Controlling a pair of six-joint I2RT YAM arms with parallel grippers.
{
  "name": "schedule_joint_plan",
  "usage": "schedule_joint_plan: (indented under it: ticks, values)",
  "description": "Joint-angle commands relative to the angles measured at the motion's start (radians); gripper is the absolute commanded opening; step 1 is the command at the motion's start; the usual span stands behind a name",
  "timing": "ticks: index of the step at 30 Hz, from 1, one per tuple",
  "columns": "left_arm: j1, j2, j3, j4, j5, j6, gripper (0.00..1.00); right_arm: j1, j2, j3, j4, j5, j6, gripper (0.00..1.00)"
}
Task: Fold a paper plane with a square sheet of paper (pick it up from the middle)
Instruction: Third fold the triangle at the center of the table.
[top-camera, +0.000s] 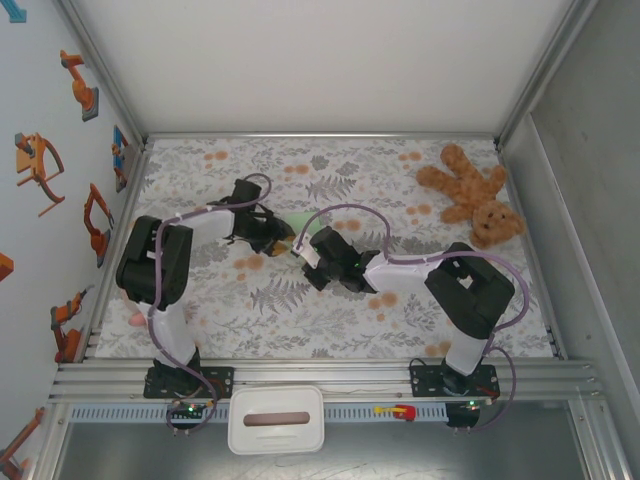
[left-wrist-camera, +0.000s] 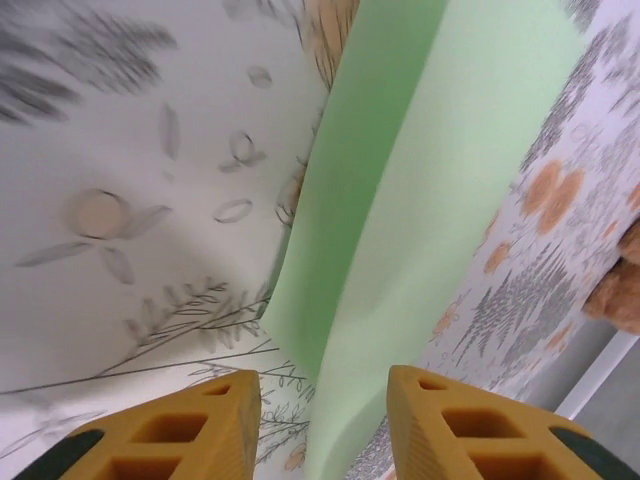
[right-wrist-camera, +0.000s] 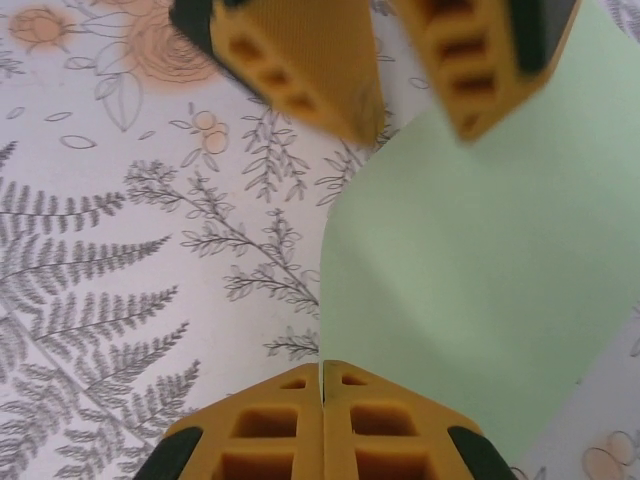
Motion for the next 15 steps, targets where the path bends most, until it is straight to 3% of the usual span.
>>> schedule_joint_plan:
  ticks: [1,6,15]
  values:
    - [0.043,-0.098,0.01,-0.049,-0.047,0.059,0.4,-0.018,-0.035,-0.008,-0.013,-0.106,0.058,0.0]
    - [0.03,-0.133,0.001,0.042,-0.03,0.057,0.4,-0.029,-0.031,-0.03,0.016,-0.202,0.145,0.0]
    - [-0.048,0.052,0.095,0.056,-0.022,0.058,0.27,-0.032,-0.008,-0.058,0.071,-0.287,0.248,0.0]
